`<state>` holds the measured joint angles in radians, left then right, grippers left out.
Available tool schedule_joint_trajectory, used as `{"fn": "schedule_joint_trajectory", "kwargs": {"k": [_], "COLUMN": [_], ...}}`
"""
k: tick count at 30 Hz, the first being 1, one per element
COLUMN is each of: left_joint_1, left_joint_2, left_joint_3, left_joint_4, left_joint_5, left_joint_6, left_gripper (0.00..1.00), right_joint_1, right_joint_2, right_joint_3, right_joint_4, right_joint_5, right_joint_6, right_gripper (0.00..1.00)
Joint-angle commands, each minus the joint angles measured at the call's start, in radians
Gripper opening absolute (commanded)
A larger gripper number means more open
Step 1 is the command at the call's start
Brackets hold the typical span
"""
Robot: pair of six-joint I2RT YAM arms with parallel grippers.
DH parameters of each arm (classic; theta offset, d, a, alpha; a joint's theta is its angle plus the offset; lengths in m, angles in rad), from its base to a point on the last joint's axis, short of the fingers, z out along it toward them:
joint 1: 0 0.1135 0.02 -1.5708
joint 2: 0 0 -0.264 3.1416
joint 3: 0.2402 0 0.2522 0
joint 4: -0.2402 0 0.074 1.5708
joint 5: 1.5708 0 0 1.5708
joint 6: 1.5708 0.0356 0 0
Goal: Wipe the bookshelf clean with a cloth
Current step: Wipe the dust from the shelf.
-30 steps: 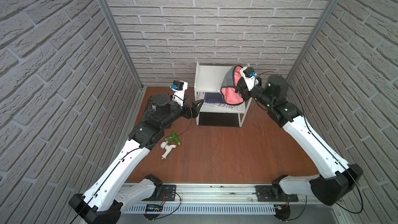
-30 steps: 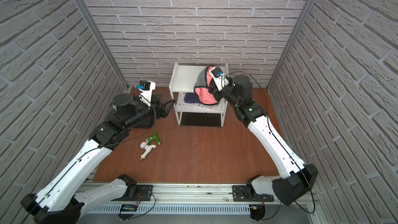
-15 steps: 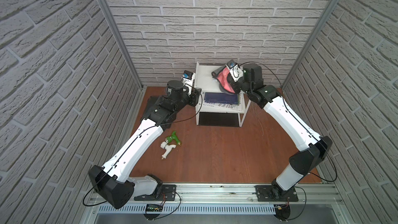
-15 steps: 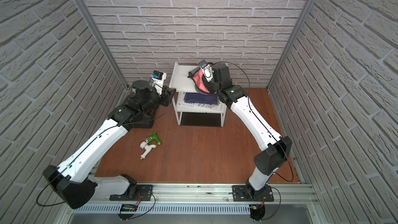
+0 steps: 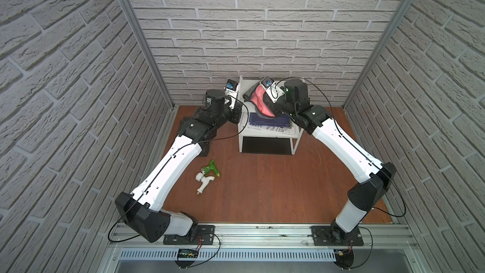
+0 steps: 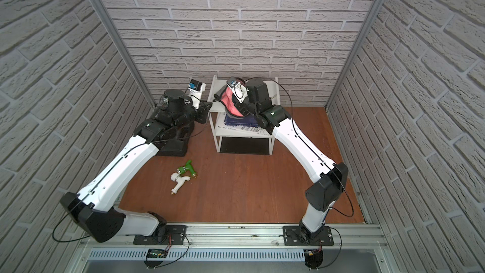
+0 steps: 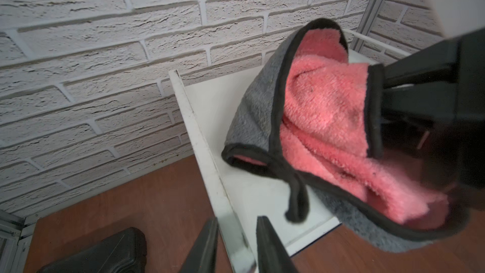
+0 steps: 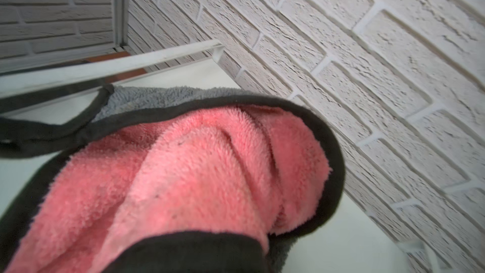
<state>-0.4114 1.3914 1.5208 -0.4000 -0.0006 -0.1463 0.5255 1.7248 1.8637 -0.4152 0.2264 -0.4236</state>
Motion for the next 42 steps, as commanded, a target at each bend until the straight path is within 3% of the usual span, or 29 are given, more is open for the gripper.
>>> {"fn": "schedule_joint_trajectory", "kwargs": {"k": [1, 4, 9, 13, 15, 17, 19, 24, 27, 29, 35, 39, 42], "left_joint_1": [0.0, 0.001, -0.004, -0.007, -0.01, -0.009, -0.012, -0.012, -0.012, -0.009, 0.003, 0.009, 0.013], "left_joint_2": [0.017, 0.031, 0.052, 0.052, 0.054, 0.058, 0.056, 0.032, -0.001, -0.046, -0.21, -0.336, -0.417], "left_joint_3": [0.021, 0.026, 0.03, 0.007, 0.001, 0.0, -0.002, -0.019, -0.043, -0.091, -0.269, -0.395, -0.489], "left_joint_4": [-0.021, -0.026, -0.048, -0.054, -0.059, -0.066, -0.064, -0.036, -0.002, 0.058, 0.224, 0.284, 0.309], "left_joint_5": [-0.002, 0.022, 0.046, 0.047, 0.045, 0.052, 0.055, 0.048, 0.002, -0.031, -0.132, -0.219, -0.296], "left_joint_6": [0.019, 0.019, 0.01, 0.004, 0.003, 0.002, 0.001, 0.001, 0.005, 0.006, -0.035, -0.065, -0.086], "left_gripper": [0.25, 0.2, 0.16, 0.14, 0.14, 0.15, 0.16, 0.16, 0.21, 0.27, 0.32, 0.39, 0.46], "right_joint_1": [-0.051, -0.063, -0.042, -0.048, -0.025, 0.015, 0.027, -0.034, -0.107, -0.153, -0.216, -0.226, -0.231], "right_joint_2": [-0.045, -0.054, 0.094, 0.321, 0.4, 0.402, 0.351, 0.134, -0.025, -0.129, -0.437, -0.657, -0.826], "right_joint_3": [-0.029, -0.073, 0.081, 0.293, 0.454, 0.506, 0.469, 0.273, 0.168, 0.097, -0.181, -0.411, -0.598], "right_joint_4": [0.017, 0.049, -0.023, -0.018, -0.111, -0.154, -0.125, 0.027, 0.051, 0.06, 0.122, 0.213, 0.247], "right_joint_5": [0.282, 0.321, 0.151, 0.307, 0.202, -0.043, -0.182, -0.228, -0.355, -0.425, -0.571, -0.48, -0.281], "right_joint_6": [-0.108, -0.131, -0.048, -0.041, -0.027, -0.038, -0.017, 0.04, 0.108, 0.153, 0.263, 0.369, 0.431], "right_gripper": [0.03, 0.03, 0.03, 0.03, 0.03, 0.03, 0.03, 0.03, 0.02, 0.03, 0.02, 0.03, 0.03]}}
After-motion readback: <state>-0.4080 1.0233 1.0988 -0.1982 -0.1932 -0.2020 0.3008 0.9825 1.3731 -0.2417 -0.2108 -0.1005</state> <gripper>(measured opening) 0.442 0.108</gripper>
